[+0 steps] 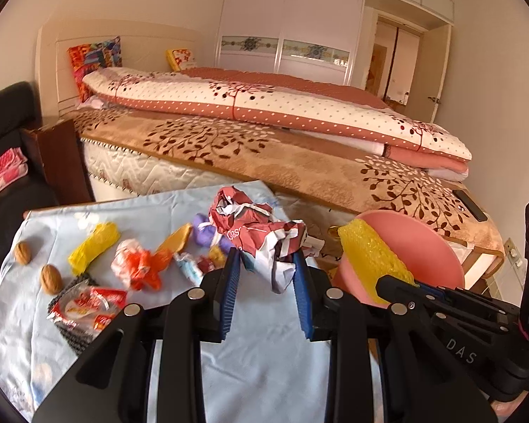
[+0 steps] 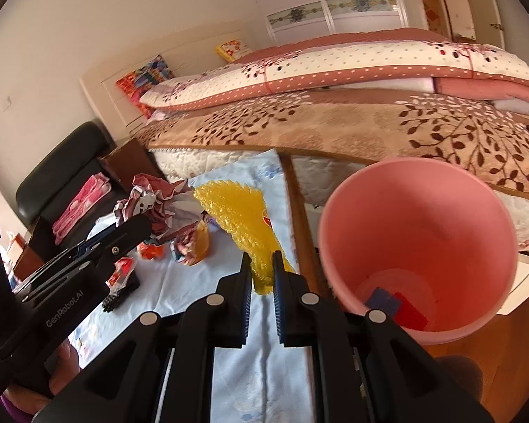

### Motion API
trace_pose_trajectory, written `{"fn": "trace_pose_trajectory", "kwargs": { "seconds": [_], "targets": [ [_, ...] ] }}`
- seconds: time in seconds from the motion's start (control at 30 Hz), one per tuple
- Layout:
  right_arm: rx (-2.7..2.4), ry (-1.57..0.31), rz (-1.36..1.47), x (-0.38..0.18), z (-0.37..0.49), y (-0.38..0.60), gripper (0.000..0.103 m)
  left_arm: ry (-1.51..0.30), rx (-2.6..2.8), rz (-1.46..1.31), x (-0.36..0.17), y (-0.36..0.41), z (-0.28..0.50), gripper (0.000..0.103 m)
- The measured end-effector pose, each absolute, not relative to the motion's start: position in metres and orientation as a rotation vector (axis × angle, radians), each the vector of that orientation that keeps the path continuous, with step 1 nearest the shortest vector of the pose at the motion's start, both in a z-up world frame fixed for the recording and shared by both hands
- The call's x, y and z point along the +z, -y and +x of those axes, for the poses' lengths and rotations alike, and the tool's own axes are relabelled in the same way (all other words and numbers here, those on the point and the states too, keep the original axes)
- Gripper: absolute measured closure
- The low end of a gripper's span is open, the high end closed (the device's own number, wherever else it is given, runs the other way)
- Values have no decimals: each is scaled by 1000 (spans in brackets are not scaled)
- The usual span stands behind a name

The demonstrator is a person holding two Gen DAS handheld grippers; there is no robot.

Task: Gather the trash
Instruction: 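Carry the red wrapper and yellow net over the pink bucket with both tools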

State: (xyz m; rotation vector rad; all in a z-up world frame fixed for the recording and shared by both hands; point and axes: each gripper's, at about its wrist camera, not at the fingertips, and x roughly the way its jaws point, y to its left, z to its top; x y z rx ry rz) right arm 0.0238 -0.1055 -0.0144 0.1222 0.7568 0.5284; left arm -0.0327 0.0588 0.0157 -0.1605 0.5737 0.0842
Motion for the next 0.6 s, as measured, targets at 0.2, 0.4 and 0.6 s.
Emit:
{"fn": "trace_pose_trajectory", "kwargs": {
  "seconds": [0.2,0.4,0.6],
  "targets": [
    [454,-747,160,-15,33,130,92,-561,41,-148,16,-43,-21,74],
    [382,-752,192,-19,45,155,92,-557,-12,-152,14,-27,-8,74],
    [317,-763,220,-26,54,179,92,-574,-54,-136,10,-6,8,74]
  ]
}}
